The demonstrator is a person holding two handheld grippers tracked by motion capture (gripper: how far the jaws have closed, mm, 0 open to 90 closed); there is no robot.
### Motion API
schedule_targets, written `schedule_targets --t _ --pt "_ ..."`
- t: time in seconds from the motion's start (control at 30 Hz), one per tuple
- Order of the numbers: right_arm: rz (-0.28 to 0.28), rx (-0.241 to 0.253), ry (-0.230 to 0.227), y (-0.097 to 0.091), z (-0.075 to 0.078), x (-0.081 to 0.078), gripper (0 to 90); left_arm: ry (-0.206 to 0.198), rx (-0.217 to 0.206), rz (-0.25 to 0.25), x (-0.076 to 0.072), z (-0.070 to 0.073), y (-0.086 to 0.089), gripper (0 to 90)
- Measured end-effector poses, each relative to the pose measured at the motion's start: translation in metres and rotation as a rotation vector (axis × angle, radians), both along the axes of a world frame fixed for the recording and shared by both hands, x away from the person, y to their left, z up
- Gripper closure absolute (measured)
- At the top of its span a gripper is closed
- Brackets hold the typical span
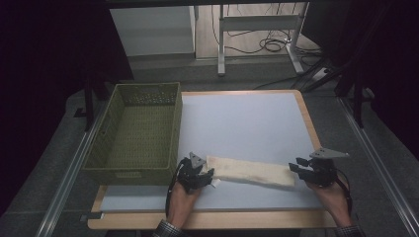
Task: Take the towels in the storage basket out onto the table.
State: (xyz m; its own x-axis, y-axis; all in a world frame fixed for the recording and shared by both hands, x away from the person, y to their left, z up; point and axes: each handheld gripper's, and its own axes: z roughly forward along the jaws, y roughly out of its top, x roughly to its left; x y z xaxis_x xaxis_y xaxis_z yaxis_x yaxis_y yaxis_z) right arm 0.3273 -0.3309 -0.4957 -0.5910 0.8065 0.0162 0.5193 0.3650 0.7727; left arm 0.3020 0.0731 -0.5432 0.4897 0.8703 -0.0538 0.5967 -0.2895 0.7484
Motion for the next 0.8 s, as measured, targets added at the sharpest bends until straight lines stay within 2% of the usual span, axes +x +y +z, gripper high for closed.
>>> schedule_targets --t 0.13,0.2,0.33,0.43,0.53,0.6,0.7,0.73,0.8 --pt "0.010 -0.005 0.022 0.000 -0.005 0.006 54.4 0.004 0.003 0.012 0.000 0.000 0.000 39.5" --pt "0.016 -0.017 0.037 0.000 -0.010 0.009 52.7 0.016 -0.006 0.026 0.001 -0.001 0.001 35.3" --pt "0.032 -0.017 0.065 -0.002 -0.019 0.012 51.8 0.021 -0.010 0.031 0.001 -0.001 0.001 34.4" --pt "0.060 -0.012 0.076 0.000 -0.026 0.012 53.6 0.030 -0.029 0.022 -0.001 0.000 0.000 41.5" --pt "0.077 0.006 0.085 0.000 -0.026 0.009 64.1 0.041 -0.045 0.019 -0.003 0.000 -0.002 53.9" --pt "0.089 0.026 0.106 0.000 -0.026 0.008 73.9 0.053 -0.051 0.022 -0.003 0.001 -0.003 57.6" --pt "0.097 0.043 0.131 0.001 -0.026 0.007 81.3 0.070 -0.061 0.006 -0.004 0.003 -0.005 64.6" --pt "0.097 0.044 0.136 0.001 -0.026 0.006 82.4 0.081 -0.074 -0.004 -0.004 0.003 -0.005 71.2" --pt "0.099 0.032 0.138 0.002 -0.024 0.005 83.4 0.083 -0.068 -0.026 -0.004 0.004 -0.006 80.0"
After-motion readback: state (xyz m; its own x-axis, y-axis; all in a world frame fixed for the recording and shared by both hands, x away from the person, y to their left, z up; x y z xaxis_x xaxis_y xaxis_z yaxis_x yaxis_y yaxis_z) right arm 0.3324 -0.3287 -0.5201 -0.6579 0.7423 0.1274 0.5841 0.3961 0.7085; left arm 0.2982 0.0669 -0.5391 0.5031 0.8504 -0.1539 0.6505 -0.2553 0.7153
